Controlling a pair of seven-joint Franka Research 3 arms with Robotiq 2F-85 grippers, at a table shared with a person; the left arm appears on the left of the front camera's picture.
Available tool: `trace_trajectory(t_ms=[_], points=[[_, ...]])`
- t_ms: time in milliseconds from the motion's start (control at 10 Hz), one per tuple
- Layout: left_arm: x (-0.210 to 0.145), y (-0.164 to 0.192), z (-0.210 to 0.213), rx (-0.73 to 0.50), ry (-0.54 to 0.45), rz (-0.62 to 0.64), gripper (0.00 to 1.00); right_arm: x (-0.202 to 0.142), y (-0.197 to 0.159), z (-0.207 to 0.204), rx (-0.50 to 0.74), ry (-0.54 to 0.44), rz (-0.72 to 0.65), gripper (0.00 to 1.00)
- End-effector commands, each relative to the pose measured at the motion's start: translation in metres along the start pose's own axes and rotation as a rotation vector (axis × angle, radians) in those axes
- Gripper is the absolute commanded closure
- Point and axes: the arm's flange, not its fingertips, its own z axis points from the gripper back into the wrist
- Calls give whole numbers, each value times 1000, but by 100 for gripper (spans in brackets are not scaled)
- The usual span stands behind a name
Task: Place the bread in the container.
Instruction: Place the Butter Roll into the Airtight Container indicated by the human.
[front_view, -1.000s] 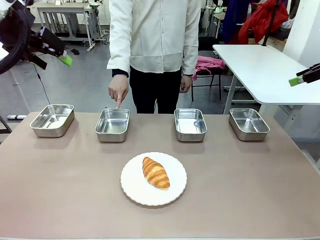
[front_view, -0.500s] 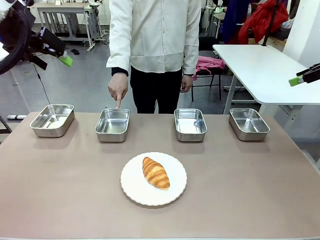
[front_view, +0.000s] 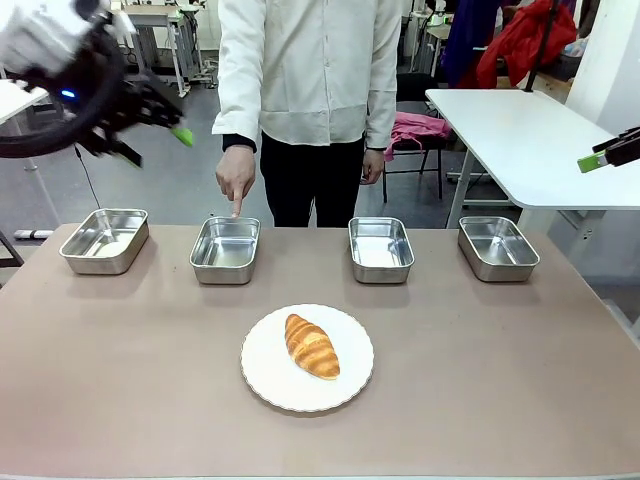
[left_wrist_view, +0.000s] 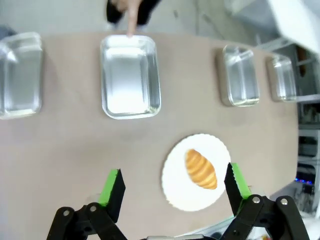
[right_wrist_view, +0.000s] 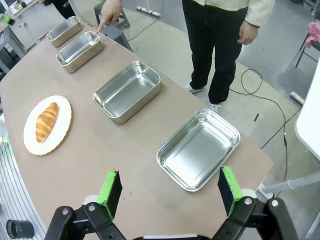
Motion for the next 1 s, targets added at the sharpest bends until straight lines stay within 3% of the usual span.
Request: trace_trajectory(t_ms=[0, 200, 400, 700, 900], points=[[6, -67, -47, 107, 165, 153, 0, 1, -1, 0, 5, -21, 2, 0], [-13, -122, -98, 248, 335, 375, 0, 1, -1, 0, 5, -21, 2, 0], [-49, -150, -126, 303, 362, 462, 0, 1, -1, 0, 5, -21, 2, 0], [-113, -159, -161, 262, 414, 491, 0, 1, -1, 0, 5, -21, 2, 0], [-138, -141, -173, 211, 446, 501, 0, 1, -1, 0, 5, -21, 2, 0]])
